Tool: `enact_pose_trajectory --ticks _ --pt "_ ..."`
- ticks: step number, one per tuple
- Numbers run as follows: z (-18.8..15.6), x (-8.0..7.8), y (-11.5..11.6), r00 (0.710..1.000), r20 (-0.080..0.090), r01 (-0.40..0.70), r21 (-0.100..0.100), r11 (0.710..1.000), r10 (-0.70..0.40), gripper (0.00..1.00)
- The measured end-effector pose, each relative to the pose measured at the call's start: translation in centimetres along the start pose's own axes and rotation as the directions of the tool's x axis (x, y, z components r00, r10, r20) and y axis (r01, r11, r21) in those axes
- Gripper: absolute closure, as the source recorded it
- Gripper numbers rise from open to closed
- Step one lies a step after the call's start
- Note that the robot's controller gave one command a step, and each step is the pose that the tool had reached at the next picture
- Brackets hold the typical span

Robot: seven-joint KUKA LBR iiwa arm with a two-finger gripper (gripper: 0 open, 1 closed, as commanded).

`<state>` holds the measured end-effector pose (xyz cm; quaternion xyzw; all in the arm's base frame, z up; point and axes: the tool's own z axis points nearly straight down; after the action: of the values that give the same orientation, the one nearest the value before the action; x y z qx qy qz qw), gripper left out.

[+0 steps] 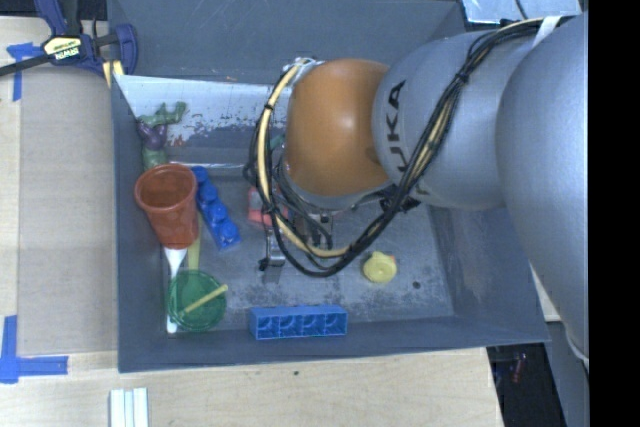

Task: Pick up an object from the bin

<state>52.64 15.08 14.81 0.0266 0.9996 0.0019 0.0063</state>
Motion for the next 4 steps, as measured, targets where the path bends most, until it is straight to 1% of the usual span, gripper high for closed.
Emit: enact_pose_trajectory --ticks 1,2,3,4 --pt "0.1 0.3 -1.4 1.000 -0.009 -0.020 0.003 1.000 0.020 0.00" --pt "2.8 -3.2 -6.9 0.997 -0.004 -0.081 0.003 0.997 0.081 0.00" --pt "1.3 -4.9 -9.2 1.000 -0.006 -0.002 0.002 1.000 0.002 0.00" --pt "5.2 -6.1 -8.7 0.999 0.002 -0.040 0.002 0.999 0.040 0.00"
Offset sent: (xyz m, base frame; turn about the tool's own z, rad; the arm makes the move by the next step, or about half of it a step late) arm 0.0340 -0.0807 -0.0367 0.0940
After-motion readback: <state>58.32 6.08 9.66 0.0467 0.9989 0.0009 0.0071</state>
